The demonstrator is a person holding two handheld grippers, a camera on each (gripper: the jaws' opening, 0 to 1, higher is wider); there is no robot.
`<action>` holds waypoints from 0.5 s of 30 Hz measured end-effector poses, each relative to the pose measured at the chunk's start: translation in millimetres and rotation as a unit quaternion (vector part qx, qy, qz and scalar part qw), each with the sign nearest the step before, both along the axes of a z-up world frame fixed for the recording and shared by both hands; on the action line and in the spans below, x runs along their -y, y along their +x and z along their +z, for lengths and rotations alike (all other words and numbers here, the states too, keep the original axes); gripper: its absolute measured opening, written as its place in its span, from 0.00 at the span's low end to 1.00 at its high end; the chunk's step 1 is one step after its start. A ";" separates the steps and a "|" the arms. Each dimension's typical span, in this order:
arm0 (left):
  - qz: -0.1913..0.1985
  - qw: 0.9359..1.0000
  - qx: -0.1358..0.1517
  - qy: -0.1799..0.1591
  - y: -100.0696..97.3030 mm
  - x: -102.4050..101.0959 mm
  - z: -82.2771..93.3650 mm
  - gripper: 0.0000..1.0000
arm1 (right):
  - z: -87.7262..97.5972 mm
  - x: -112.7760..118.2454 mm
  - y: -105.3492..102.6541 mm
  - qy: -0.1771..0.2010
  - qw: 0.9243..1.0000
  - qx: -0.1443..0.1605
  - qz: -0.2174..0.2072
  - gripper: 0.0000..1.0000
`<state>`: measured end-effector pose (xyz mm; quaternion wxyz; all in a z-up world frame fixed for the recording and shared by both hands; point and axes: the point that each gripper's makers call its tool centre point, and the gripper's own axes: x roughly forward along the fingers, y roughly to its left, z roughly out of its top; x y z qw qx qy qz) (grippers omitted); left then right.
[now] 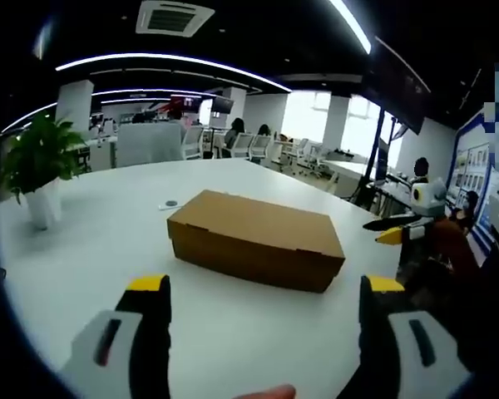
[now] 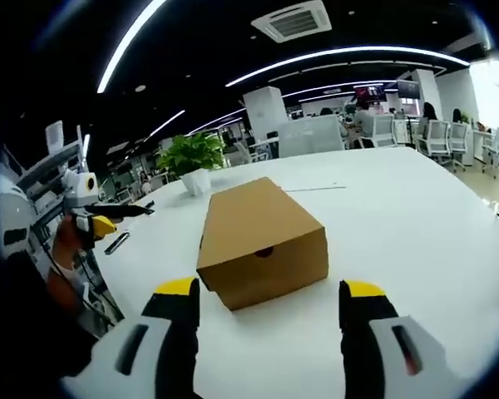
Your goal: Operate the shoe box by opening the lid, removing the specified soft item, and placing it in the target area until the item is outside and the box remains undamaged.
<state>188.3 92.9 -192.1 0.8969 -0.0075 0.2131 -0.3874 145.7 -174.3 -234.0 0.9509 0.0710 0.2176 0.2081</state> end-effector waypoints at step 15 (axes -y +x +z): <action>-0.007 1.000 -0.012 -0.004 -7.5 -0.4 0.9 0.94 | 28.9 -23.2 -19.1 0.092 0.996 -0.005 0.019 0.74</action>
